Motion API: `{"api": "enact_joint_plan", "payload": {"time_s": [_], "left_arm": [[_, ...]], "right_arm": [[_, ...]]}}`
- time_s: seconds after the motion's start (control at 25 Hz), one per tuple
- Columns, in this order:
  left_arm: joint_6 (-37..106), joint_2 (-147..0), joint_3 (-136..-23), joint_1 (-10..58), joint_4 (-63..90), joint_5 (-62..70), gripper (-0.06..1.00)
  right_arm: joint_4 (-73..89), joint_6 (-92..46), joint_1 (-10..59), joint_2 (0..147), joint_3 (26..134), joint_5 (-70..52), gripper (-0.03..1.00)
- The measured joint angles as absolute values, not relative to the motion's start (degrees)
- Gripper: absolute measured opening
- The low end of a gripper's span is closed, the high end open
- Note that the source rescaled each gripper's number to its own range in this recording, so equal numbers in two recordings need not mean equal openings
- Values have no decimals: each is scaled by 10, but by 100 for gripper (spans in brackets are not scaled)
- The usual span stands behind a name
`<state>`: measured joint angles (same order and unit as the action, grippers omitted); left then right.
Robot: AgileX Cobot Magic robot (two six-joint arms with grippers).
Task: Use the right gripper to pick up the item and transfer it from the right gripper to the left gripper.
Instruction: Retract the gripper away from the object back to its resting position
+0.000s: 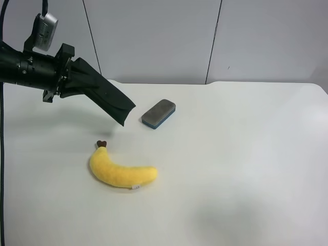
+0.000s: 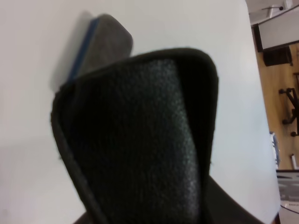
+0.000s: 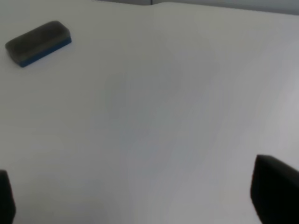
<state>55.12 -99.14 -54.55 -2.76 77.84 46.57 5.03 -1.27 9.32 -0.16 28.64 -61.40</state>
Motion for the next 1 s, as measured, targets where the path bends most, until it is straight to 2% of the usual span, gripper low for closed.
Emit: {"api": "enact_joint_plan", "payload": {"time_s": [0.28,0.52,0.56,0.64,0.72,0.8,0.88,1.0], "left_arm": [[615,-1060,-563,-101,802,459,0],[640,-1083,-563,-113,803,426,0],[642,-1083,-563,-113,803,416,3],[642,-1083,-563,-113,804,402,26],[642,-1083,-563,-113,804,381,66],[642,-1083,-563,-113,804,356,89],[642,-1082,-563,-113,804,329,96],[644,-1067,-565,-113,801,289,99]], "right_arm": [[50,-13,93,-2,286,-614,100],[50,-13,93,-2,286,-614,100],[50,-13,93,-2,286,-614,100],[50,-13,93,-2,286,-614,100],[50,-13,93,-2,286,-614,100],[50,-13,93,-2,286,-614,100],[50,-13,93,-2,286,-614,100],[50,-13,93,-2,286,-614,100]]}}
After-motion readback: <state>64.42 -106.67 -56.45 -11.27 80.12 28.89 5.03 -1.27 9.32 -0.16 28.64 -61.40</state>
